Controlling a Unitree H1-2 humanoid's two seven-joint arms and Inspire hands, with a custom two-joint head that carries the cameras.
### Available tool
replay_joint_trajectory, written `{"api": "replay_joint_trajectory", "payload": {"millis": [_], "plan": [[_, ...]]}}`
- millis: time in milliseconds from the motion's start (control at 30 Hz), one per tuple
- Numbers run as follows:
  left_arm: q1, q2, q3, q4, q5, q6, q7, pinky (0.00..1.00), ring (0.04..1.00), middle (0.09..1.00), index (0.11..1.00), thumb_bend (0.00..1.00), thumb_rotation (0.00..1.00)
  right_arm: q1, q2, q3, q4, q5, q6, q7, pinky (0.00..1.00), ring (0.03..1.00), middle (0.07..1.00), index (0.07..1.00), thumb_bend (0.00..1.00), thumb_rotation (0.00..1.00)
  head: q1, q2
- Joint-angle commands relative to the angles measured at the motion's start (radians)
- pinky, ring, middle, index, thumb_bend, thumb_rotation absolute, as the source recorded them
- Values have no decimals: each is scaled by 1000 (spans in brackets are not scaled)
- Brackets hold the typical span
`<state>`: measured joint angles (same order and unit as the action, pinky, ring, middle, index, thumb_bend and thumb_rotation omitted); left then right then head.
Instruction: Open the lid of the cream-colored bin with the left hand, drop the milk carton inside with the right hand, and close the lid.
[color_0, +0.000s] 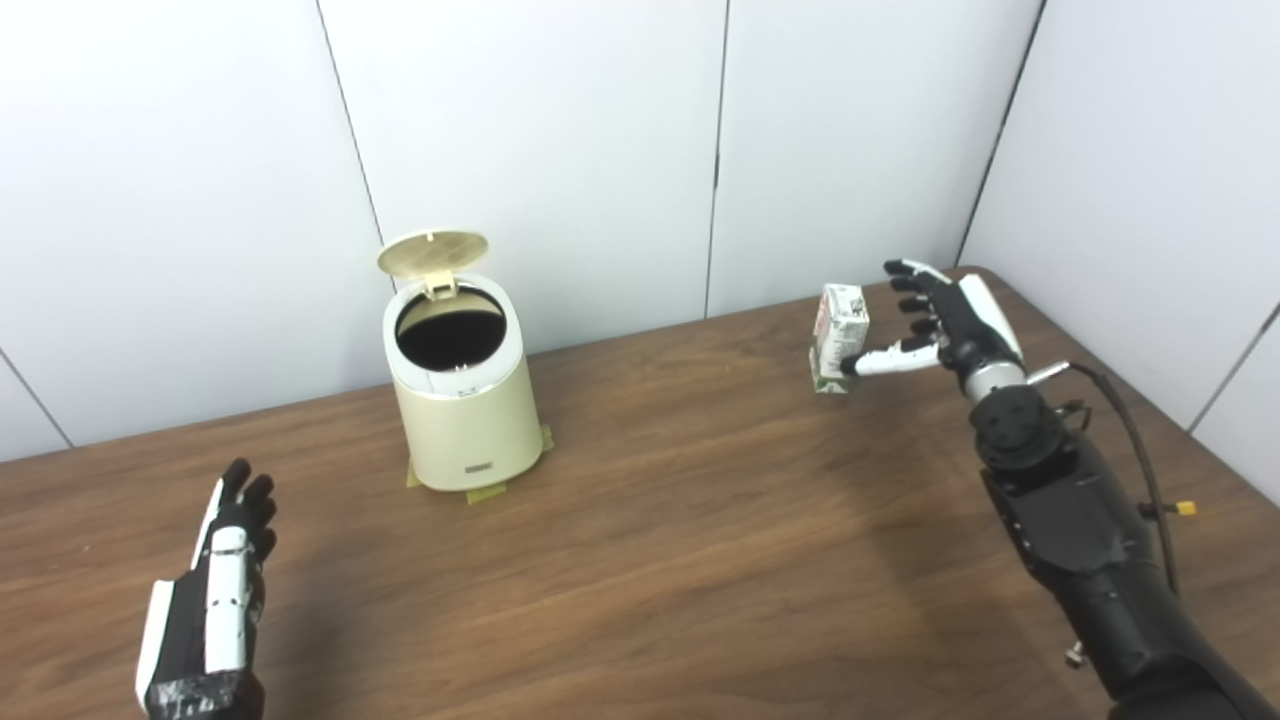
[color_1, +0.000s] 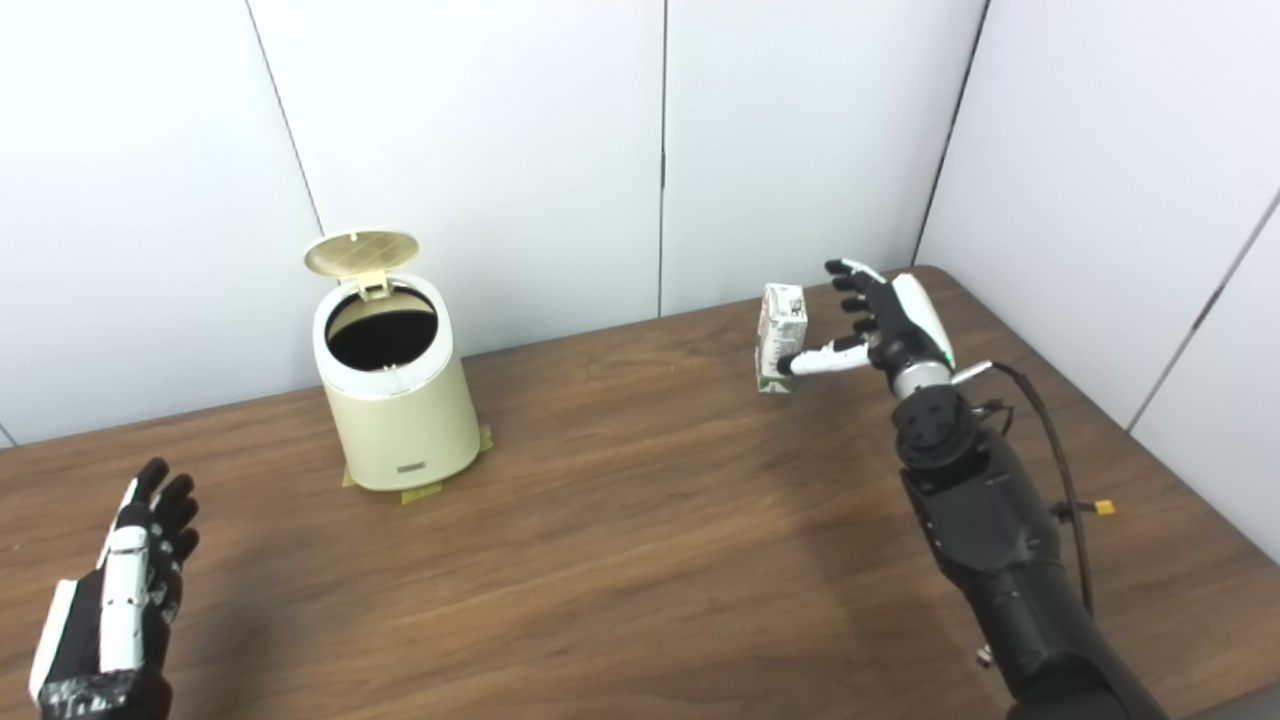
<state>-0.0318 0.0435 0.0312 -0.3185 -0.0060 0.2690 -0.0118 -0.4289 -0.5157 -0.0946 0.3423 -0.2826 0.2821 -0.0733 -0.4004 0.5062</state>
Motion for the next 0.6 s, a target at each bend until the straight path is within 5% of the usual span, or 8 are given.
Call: {"api": "replay_joint_trajectory", "payload": {"millis": [0,233,567], "plan": [[-25,6,3,-41,-3,-3,-2,1000,980,967,995,309,1000,-67,-51,1,5,-9,-62,-1,721,817,859,843,922,74,-1,0],[-24,7,1,-47,-7,1,-7,1000,987,976,1000,284,1000,-102,-49,20,100,-16,-107,-18,757,814,825,797,941,15,-2,-1],[-15,9,-5,-57,-7,13,-13,1000,992,983,1000,248,1000,-124,-19,15,116,5,-81,-18,710,793,821,796,908,17,3,-3]]}}
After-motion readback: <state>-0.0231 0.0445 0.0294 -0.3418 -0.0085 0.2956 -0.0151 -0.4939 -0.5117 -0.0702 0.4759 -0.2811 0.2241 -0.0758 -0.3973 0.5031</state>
